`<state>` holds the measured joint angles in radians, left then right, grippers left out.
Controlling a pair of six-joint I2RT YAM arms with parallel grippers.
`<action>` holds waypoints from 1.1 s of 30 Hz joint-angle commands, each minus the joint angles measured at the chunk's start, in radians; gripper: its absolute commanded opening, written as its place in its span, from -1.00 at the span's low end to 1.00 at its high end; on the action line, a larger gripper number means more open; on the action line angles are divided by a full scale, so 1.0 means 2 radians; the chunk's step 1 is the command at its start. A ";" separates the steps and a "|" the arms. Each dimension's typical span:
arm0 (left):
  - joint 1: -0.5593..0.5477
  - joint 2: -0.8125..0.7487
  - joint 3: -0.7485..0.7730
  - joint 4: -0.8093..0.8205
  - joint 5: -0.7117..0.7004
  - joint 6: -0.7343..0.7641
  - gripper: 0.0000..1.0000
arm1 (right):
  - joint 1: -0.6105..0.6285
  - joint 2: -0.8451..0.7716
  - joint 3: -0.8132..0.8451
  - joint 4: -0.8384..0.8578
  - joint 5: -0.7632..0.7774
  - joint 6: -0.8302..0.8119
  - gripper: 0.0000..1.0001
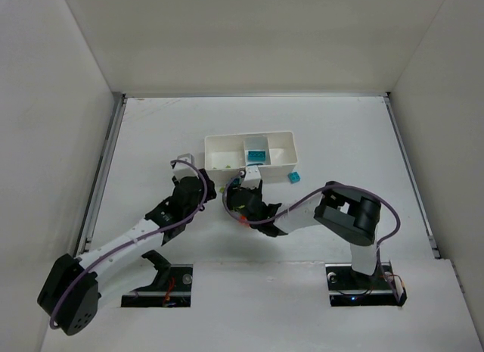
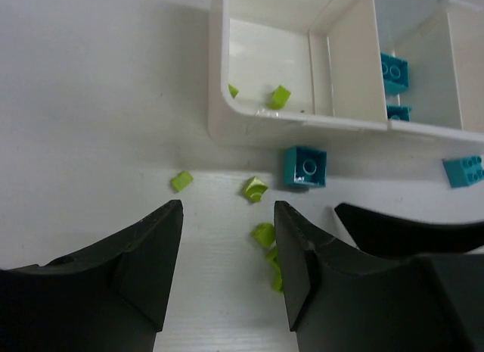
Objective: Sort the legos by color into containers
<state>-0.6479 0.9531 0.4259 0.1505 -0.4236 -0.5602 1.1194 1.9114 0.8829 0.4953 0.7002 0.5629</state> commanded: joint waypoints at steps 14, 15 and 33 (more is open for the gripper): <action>-0.091 -0.063 -0.076 -0.059 -0.018 -0.077 -0.04 | -0.006 0.080 0.065 0.079 0.099 -0.017 0.10; -0.093 -0.058 -0.076 -0.058 -0.018 -0.077 -0.05 | -0.006 0.082 0.063 0.082 0.104 -0.015 -0.02; -0.101 0.095 -0.040 0.080 -0.027 -0.051 -0.10 | 0.056 -0.136 -0.095 0.073 0.125 -0.018 -0.35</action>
<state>-0.8509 1.0962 0.2909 0.1921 -0.4564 -0.6811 1.2259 1.7107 0.7242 0.6209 0.9352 0.5236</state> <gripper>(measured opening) 0.456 0.425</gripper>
